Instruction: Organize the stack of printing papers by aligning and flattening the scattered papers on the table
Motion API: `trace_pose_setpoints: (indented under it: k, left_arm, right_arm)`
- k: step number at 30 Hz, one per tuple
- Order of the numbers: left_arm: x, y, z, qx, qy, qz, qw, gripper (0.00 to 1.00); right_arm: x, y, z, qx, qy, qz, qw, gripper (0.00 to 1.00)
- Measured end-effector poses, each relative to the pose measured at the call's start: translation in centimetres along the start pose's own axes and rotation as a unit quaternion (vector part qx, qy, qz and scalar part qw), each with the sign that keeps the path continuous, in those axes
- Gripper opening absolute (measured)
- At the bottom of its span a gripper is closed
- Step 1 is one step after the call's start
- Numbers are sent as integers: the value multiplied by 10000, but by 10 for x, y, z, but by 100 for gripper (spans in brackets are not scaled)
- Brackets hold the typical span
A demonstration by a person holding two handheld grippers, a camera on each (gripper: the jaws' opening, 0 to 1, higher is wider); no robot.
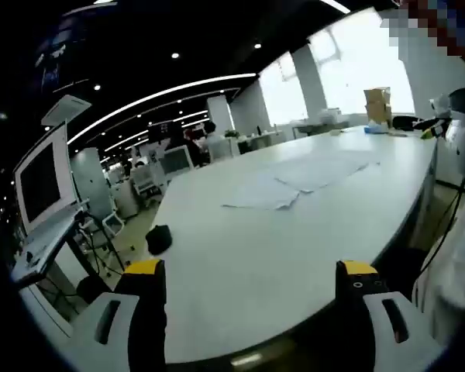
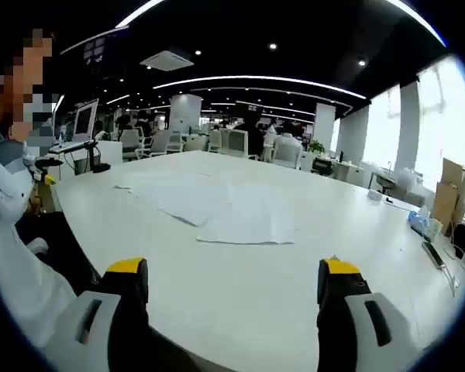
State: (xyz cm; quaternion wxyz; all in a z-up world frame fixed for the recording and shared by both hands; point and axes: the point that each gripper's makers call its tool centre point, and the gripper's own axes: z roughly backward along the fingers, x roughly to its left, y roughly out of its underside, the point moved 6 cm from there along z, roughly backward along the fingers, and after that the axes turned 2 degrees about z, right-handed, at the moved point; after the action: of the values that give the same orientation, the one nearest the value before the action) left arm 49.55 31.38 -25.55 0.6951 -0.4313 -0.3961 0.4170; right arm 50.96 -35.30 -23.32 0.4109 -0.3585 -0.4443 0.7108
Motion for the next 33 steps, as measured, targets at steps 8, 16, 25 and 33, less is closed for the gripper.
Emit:
trace_pose_setpoints:
  k: [8, 16, 25, 33]
  left_arm:
    - [-3, 1, -1, 38, 21, -28, 10000, 92]
    - [-1, 1, -1, 42, -8, -9, 10000, 92]
    - [-1, 0, -1, 27, 18, 23, 10000, 94]
    - [2, 2, 0, 51, 5, 75, 10000, 95]
  right_arm:
    - [-1, 0, 0, 25, 13, 2, 10000, 85]
    - [-1, 1, 0, 38, 6, -15, 10000, 85]
    - [-1, 2, 0, 43, 39, -36, 10000, 86]
    - [-3, 2, 1, 34, 98, -75, 9999, 88]
